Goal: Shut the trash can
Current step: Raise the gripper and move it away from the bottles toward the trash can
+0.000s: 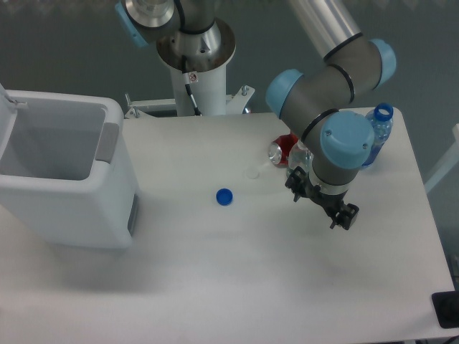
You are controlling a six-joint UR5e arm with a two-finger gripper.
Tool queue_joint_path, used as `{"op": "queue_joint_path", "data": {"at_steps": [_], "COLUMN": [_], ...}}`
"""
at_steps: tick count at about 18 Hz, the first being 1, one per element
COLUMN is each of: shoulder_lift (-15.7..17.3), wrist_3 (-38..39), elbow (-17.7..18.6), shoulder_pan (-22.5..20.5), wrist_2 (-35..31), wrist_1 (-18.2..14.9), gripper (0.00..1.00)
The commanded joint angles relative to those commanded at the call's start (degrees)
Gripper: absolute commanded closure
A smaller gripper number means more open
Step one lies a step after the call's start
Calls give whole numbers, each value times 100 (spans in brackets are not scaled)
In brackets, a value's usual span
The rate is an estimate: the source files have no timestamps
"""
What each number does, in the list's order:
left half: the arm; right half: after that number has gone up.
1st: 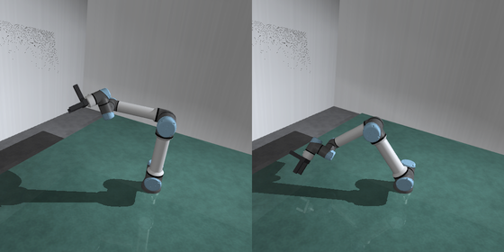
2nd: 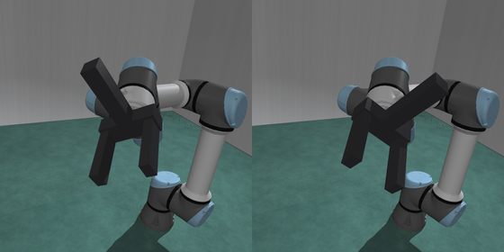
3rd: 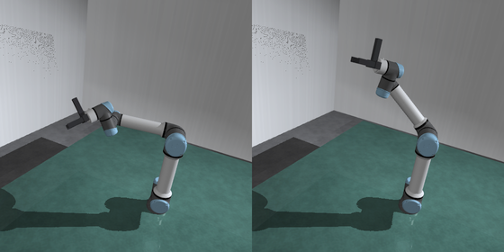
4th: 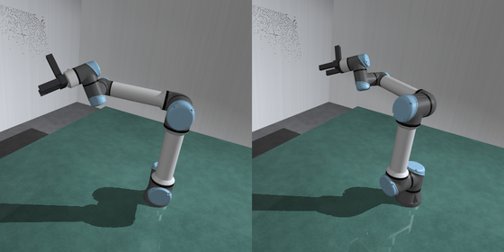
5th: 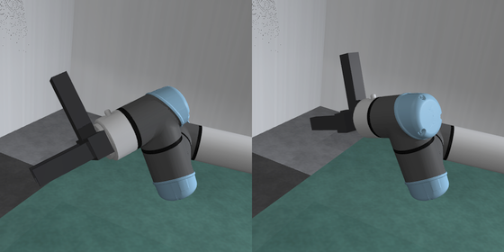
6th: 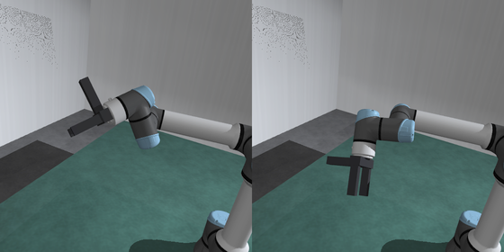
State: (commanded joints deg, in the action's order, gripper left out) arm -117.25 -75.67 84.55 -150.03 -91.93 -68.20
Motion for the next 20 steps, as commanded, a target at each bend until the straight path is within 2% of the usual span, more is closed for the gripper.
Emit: {"op": "queue_joint_path", "data": {"at_steps": [7, 14, 16, 18, 20], "shoulder_lift": [44, 360, 544, 833, 1010], "wrist_3": [9, 70, 367, 1042, 1414], "elbow": [61, 536, 685, 869, 896], "shoulder_pan": [9, 61, 70, 149, 176], "wrist_2": [96, 44, 26, 35, 79], "wrist_1": [9, 35, 9, 17, 18], "gripper": [0, 0, 0, 0, 0]}}
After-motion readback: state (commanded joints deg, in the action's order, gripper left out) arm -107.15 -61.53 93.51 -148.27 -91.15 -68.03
